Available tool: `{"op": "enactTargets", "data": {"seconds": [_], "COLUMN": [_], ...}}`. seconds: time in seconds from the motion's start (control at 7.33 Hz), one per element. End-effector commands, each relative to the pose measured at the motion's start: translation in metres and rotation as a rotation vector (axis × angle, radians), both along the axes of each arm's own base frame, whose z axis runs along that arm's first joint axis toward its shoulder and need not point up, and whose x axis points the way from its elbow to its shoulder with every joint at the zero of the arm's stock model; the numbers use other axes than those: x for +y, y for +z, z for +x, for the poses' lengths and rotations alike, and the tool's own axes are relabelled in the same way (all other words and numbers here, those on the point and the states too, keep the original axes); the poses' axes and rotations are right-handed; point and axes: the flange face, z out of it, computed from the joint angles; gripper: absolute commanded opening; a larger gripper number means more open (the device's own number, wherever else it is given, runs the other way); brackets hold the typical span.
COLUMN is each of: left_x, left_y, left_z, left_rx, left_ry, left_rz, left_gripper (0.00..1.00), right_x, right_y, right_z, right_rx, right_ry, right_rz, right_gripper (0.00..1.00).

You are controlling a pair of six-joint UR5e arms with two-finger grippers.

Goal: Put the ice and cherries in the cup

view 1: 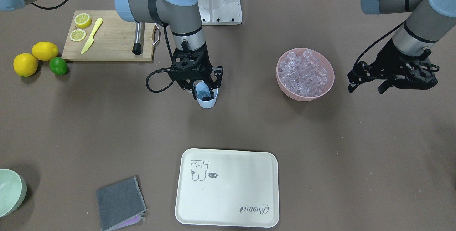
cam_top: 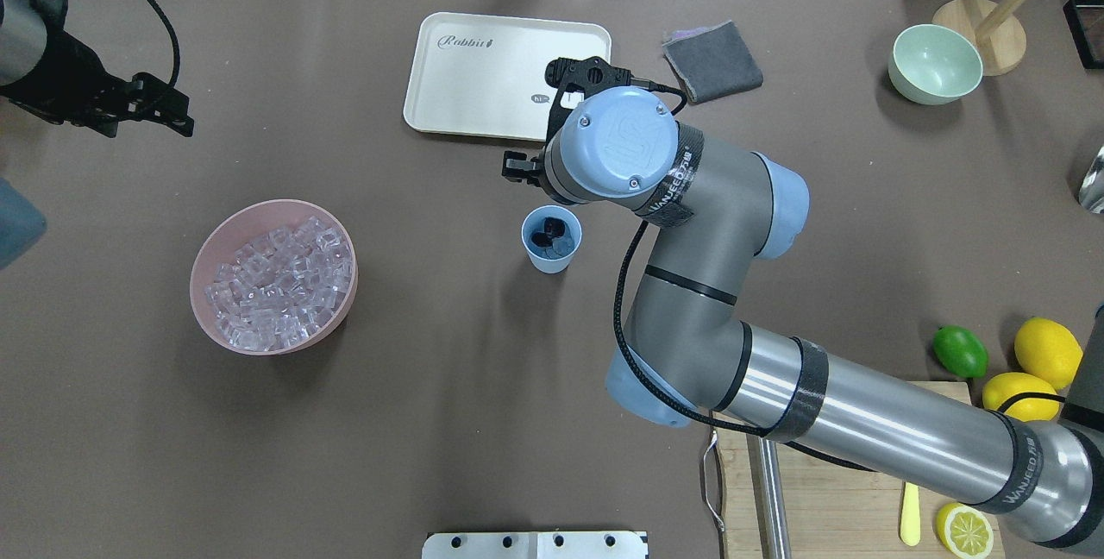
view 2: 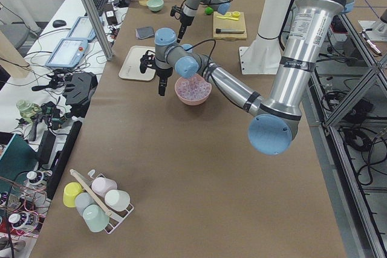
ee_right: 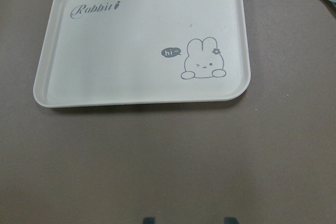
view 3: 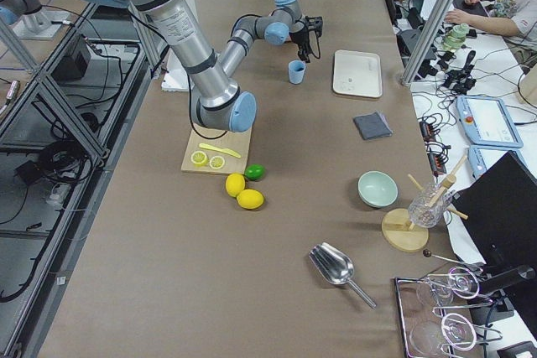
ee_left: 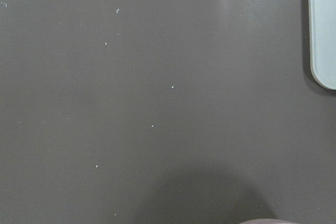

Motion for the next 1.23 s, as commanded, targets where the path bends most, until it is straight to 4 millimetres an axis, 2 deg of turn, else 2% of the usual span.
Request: {"op": "enactTargets", "data": {"seconds": [0.0,0.14,0.27,0.41,0.55,0.68,0.82,0.95,1.09], "left_x": [0.0,-0.005,-0.009,-0.018,-0.023,-0.028,-0.027,-0.029,-0.026], "left_y": [0.001,0.006,0.029,0.046,0.082,0.111,0.144,0.18,0.22], "left_z": [-0.002,-0.014,-0.04,-0.074,-0.106,-0.152,-0.203,-0.248,-0.285], "left_rx": [-0.001,-0.018,-0.044,-0.073,-0.078,-0.087,-0.093,-0.106,-0.128], "left_ry": [0.0,0.01,-0.006,-0.008,0.04,0.06,0.057,0.071,0.101], "left_rz": [0.003,0.028,0.02,0.046,0.048,0.076,0.082,0.091,0.102], "left_gripper": [0.97,0.97,0.97,0.97,0.97,0.97,0.97,0.97,0.97], "right_x": [-0.019,-0.048,-0.081,-0.113,-0.139,-0.149,-0.146,-0.139,-0.134], "right_y": [-0.003,0.003,0.038,0.076,0.125,0.177,0.238,0.303,0.347], "right_z": [0.021,0.068,0.129,0.205,0.292,0.372,0.436,0.479,0.495], "right_rx": [-0.017,-0.039,-0.021,0.003,0.001,0.028,0.047,0.073,0.118], "right_ry": [0.019,0.014,-0.042,-0.087,-0.159,-0.225,-0.286,-0.341,-0.413], "right_rz": [0.001,-0.026,-0.03,-0.016,-0.022,0.027,0.063,0.081,0.129], "right_gripper": [0.99,0.99,0.99,0.99,0.99,0.99,0.99,0.99,0.99]}}
